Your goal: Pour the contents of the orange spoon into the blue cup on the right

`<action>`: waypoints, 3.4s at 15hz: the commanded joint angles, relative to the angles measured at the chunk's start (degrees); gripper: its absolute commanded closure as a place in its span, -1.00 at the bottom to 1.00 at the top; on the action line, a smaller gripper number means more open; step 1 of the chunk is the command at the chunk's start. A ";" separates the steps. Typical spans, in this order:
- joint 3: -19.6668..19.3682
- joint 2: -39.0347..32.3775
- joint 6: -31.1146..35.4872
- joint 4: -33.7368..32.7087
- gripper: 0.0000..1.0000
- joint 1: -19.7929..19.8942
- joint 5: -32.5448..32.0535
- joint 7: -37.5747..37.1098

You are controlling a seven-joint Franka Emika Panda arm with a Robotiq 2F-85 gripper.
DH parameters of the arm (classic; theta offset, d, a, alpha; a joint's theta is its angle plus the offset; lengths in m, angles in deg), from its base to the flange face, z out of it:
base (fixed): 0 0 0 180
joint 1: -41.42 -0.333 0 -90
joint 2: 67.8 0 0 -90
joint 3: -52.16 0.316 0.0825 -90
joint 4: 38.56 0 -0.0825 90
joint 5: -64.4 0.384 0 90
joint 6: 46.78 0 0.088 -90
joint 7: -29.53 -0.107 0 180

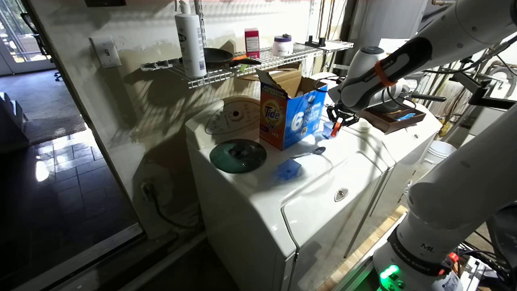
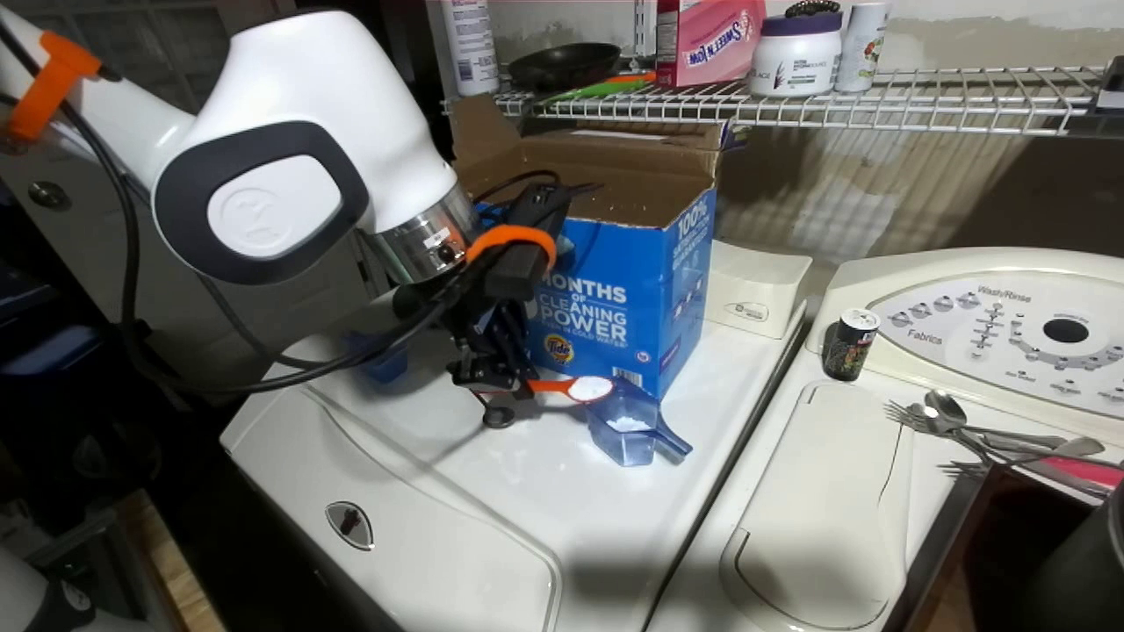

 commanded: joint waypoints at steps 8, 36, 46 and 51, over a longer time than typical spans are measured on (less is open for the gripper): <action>-4.04 -1.32 -3.90 -4.76 0.90 -4.46 18.50 19.13; -8.31 -7.35 -18.21 -15.68 0.90 -5.95 35.89 30.53; -12.18 -8.05 -21.39 -17.78 0.90 -8.93 38.45 30.52; -14.59 -8.05 -23.26 -18.59 0.90 -11.01 40.36 30.51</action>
